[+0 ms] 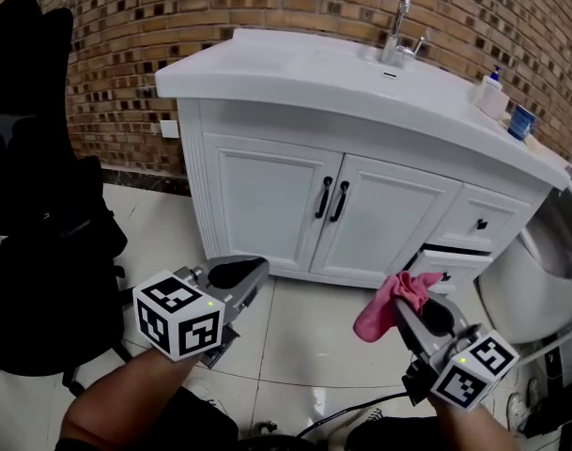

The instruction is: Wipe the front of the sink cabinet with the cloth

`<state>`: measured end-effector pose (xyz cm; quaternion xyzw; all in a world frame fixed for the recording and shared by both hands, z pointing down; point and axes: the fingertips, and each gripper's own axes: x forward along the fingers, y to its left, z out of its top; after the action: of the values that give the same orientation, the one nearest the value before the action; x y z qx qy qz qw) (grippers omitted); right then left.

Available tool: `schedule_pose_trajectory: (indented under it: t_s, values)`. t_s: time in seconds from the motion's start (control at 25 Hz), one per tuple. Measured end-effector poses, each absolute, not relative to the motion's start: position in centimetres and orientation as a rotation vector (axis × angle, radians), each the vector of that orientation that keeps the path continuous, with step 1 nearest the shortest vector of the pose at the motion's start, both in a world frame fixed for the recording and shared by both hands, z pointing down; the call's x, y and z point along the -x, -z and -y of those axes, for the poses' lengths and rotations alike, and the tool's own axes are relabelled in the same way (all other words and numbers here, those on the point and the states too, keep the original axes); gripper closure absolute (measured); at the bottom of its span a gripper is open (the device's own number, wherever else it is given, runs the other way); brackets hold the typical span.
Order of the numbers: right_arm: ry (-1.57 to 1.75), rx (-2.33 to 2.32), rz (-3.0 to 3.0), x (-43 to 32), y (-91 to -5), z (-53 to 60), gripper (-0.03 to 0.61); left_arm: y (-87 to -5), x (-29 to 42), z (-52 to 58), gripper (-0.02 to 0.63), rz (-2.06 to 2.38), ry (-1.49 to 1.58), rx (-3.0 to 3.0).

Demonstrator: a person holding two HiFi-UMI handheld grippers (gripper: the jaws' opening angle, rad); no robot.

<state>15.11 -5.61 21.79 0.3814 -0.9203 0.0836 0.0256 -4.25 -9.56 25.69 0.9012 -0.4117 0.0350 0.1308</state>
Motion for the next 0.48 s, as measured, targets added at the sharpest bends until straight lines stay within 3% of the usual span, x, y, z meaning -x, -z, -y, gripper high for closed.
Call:
schedule_pose_trajectory:
  t_s: [0.48]
  values:
    - [-0.336, -1.150, 2.769, -16.1, -26.3, 3.4, 0.479, -25.6, 4.0, 5.1, 0.607, 1.218, -0.172, -2.644]
